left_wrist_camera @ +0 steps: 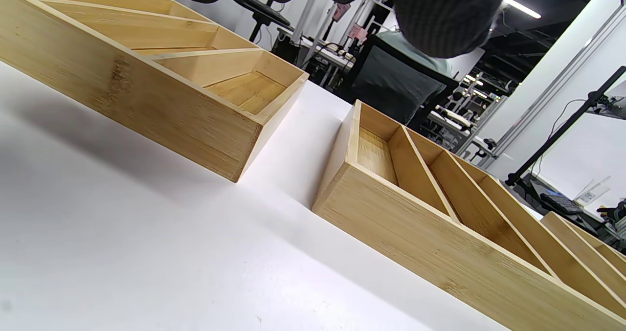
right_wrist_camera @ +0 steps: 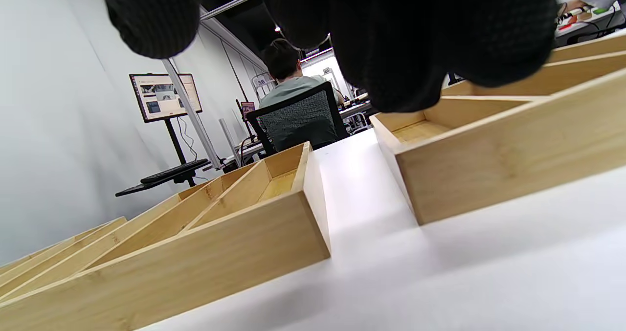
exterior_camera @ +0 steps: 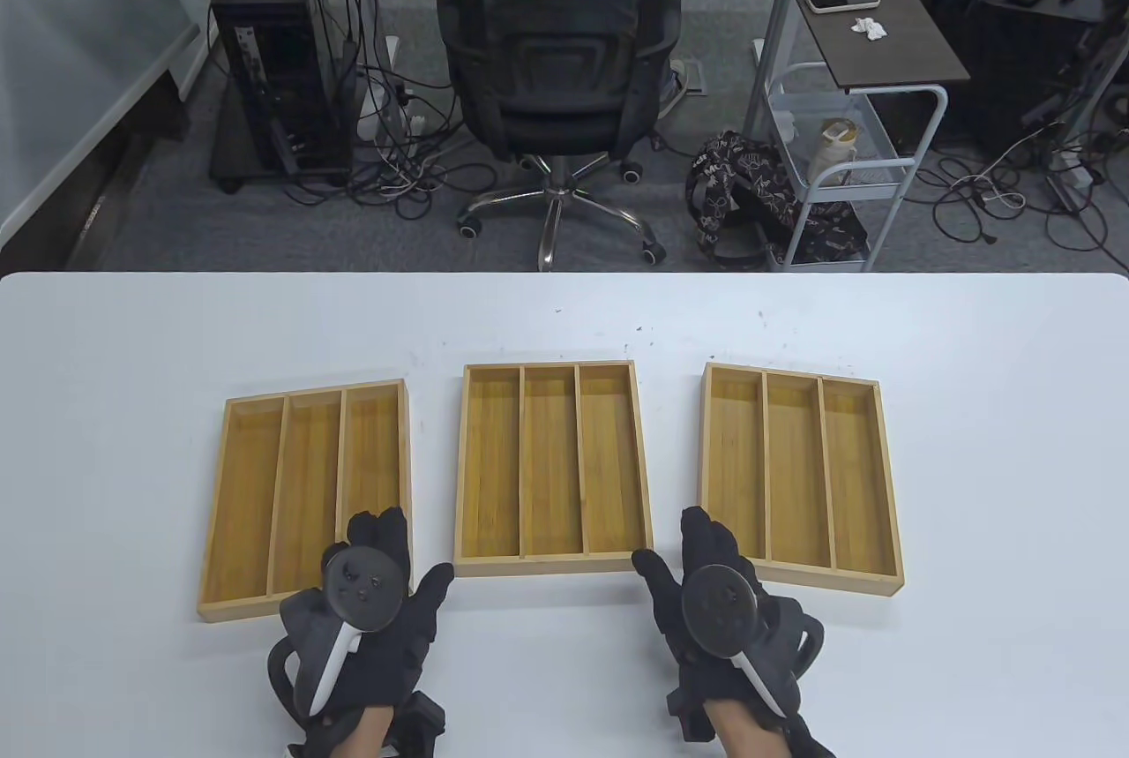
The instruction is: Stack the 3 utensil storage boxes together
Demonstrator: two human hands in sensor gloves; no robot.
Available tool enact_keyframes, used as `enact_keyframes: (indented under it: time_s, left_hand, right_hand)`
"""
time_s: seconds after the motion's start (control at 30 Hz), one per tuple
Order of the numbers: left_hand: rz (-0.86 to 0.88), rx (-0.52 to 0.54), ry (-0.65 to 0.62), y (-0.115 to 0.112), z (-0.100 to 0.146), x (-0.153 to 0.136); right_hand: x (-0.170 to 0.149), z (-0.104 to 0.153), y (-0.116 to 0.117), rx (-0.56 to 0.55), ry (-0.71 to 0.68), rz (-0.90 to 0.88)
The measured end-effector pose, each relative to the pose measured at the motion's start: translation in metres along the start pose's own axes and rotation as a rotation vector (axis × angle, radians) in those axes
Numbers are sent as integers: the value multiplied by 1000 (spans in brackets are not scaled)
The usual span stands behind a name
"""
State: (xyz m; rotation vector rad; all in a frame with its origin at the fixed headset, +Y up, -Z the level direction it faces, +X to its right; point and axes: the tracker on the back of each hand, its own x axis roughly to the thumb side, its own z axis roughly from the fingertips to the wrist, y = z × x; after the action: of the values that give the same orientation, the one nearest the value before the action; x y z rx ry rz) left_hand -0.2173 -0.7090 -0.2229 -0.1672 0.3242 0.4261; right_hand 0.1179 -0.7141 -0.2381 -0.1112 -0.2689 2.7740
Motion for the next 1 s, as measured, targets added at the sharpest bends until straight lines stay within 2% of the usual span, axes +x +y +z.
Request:
enact_keyframes:
  time_s: [0.17,0.3,0.4,0.6,0.67,0.73,0.77,0.83,0.93,1.0]
  left_hand:
    - [4,-13,0,-1,-2,-1]
    - [28,-26,1,0,-3,-4]
    - [38,-29,-1,0,-4,-5]
    - [54,-33,-10,0,-4,-5]
    - [60,-39,-10,0,-5,-5]
    - [59,-44,-8,-1,-5,-5]
    - [59,-49,-8,-1,-5,-5]
    - [61,-54,-8,-2,-5,-5]
    - [66,-48,-10,-1,-4,-6]
    - [70,-46,-9,0,-4,-6]
  right_hand:
    - [17,-23,5,61,50,104]
    - [30,-48,16,164,110,158]
    - [35,-65,30,283,185,235]
    - [28,-81,61,425,286,313]
    - [25,-84,67,379,280,357]
    - [24,-86,71,421,300,359]
    - [24,-86,72,392,297,373]
    - [26,-87,76,415,292,329]
    - [26,-86,77,402,275,315]
    - [21,-85,78,378,256,245]
